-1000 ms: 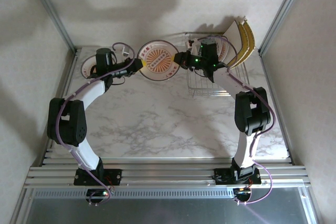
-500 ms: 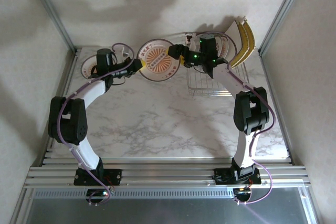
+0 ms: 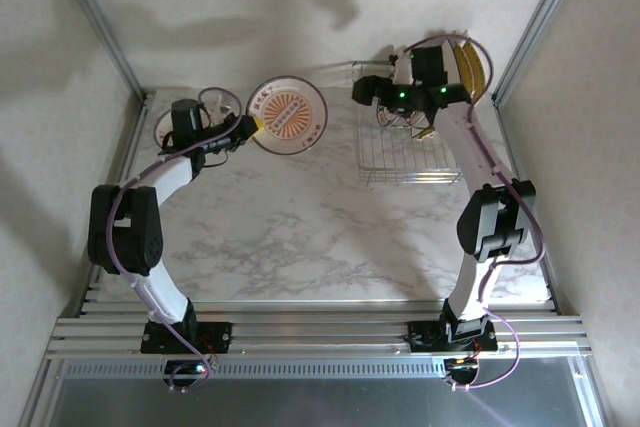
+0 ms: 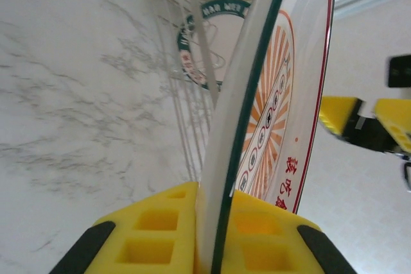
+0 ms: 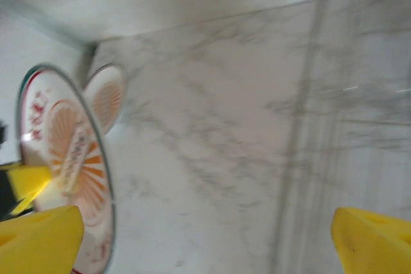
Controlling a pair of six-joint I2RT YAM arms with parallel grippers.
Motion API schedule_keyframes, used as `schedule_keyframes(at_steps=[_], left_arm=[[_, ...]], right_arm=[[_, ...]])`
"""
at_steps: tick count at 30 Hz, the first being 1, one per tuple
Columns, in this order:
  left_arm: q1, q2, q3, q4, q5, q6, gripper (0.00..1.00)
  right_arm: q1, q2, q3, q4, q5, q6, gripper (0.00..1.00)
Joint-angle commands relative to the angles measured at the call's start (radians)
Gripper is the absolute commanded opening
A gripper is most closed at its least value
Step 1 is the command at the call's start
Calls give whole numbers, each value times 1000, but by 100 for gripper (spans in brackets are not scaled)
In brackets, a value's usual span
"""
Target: Unload the plates from the dish rack
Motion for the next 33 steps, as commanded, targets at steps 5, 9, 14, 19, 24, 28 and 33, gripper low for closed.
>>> schedule_keyframes(at_steps=[5,9,14,19,24,28,33], left_arm=[[104,-116,-89,171,-121,-99,0],[148,-148,-136,226,-212,-150,0],[195,-174,-208,286,-355,-223,0],[238,-168,-286,350,-501,-315,0],[252,-136,-316,384,-611,-360,0],[256,-98,-318,432,-672,-378,0],[269,-9,-284,445,-695,-401,0]], right_arm=[[-24,-64,130,-458,443,-240,99],[-43,-75,116,-515,534,-290,99],[-63,-64,93,-542,545,-306,99],[-73,-66,54,-515,523,-300,99],[-80,-65,15,-483,496,-296,99],[-82,-43,18,-491,516,-299,99],[-89,-22,23,-499,533,-300,99]])
